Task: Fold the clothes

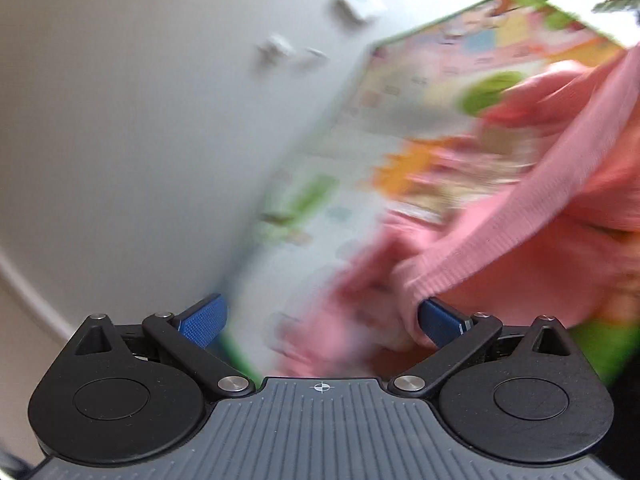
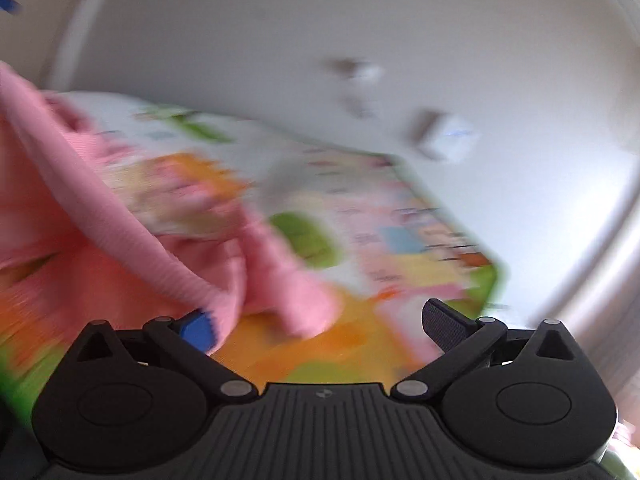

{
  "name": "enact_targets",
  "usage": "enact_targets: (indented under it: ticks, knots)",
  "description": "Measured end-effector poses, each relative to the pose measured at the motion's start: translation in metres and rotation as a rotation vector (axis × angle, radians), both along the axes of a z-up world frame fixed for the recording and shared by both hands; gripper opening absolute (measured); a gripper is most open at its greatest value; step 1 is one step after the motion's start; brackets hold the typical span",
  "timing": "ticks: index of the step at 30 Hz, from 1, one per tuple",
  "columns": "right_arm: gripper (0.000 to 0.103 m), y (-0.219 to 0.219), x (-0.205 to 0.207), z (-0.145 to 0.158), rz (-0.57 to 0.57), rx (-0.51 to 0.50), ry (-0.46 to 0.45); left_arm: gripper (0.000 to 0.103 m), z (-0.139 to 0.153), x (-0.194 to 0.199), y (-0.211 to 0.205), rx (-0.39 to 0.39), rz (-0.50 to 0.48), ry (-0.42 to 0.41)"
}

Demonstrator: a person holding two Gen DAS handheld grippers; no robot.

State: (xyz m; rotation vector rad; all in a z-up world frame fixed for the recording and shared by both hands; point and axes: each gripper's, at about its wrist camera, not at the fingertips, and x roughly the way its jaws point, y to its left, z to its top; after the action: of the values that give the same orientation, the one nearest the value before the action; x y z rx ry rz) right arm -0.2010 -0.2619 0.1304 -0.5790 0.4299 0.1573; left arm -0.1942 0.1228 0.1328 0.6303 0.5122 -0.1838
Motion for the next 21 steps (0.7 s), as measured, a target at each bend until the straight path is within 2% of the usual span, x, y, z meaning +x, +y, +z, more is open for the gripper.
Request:
enact_targets:
  ticks: [2, 3, 6, 9, 13, 16, 19, 21]
  knots:
    - [0.103, -0.010, -0.017, 0.007, 0.074, 0.072, 0.019, 0.103, 0.003, -0.005, 0.011, -0.121, -0.045, 0.069]
    - [0.103, -0.015, -0.023, 0.015, 0.077, 0.104, -0.007, 0.103, 0.006, -0.007, 0.016, -0.174, -0.057, 0.085]
    - [0.103, -0.025, -0.030, 0.035, 0.041, 0.167, -0.089, 0.103, 0.019, 0.000, 0.023, -0.251, -0.026, 0.040]
    - [0.103, -0.016, -0.007, 0.041, -0.013, 0.155, -0.090, 0.103, 0.022, 0.018, 0.016, -0.287, -0.004, 0.038]
    - [0.103, 0.018, 0.042, 0.020, -0.014, 0.032, -0.034, 0.103, 0.004, 0.057, -0.003, -0.364, -0.016, 0.137]
    - [0.103, 0.050, 0.087, -0.005, 0.007, -0.057, 0.012, 0.103, -0.016, 0.085, -0.016, -0.399, -0.003, 0.191]
    - [0.103, 0.080, 0.131, -0.036, 0.016, -0.165, 0.046, 0.103, -0.035, 0.109, -0.025, -0.466, -0.021, 0.243]
    - [0.103, 0.093, 0.159, -0.055, 0.013, -0.180, 0.094, 0.103, -0.045, 0.122, -0.029, -0.512, -0.035, 0.267]
